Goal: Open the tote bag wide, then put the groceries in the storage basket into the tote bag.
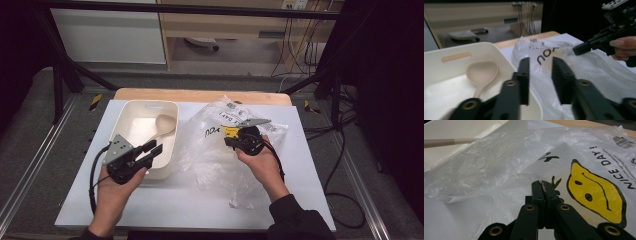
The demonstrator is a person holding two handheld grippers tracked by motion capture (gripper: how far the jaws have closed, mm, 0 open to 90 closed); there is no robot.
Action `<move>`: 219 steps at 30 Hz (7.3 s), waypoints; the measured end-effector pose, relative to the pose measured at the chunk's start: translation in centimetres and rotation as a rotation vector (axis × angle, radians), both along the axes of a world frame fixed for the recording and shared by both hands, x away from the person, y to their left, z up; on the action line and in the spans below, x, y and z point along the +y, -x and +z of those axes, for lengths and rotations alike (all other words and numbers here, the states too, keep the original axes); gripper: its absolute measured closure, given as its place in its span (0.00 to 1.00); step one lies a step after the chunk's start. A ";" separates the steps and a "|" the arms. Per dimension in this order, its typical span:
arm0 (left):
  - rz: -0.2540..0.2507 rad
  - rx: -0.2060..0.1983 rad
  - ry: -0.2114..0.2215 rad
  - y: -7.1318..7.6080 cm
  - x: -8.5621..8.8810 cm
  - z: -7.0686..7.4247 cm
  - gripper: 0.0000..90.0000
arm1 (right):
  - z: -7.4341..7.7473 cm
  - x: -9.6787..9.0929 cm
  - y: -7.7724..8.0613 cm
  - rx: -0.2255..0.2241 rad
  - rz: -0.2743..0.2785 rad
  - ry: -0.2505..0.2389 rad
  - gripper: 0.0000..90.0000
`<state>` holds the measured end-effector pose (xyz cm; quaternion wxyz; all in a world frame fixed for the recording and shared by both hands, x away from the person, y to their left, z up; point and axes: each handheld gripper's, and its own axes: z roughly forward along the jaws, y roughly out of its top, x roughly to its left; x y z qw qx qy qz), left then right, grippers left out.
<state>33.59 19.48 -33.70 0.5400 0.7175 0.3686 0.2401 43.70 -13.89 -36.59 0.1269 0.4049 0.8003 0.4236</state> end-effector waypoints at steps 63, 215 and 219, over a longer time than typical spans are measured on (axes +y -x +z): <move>-0.191 0.275 -0.331 -6.1 -15.5 -11.9 1.00 | 6.4 -2.9 -2.7 -0.082 -0.124 -0.117 1.00; 0.089 0.339 -0.256 -7.1 6.7 -2.3 0.31 | 0.6 -2.3 -1.7 0.030 -0.054 -0.074 1.00; 0.096 0.356 -0.259 -7.2 6.4 -2.7 0.35 | 0.5 -2.3 -1.7 0.032 -0.055 -0.074 1.00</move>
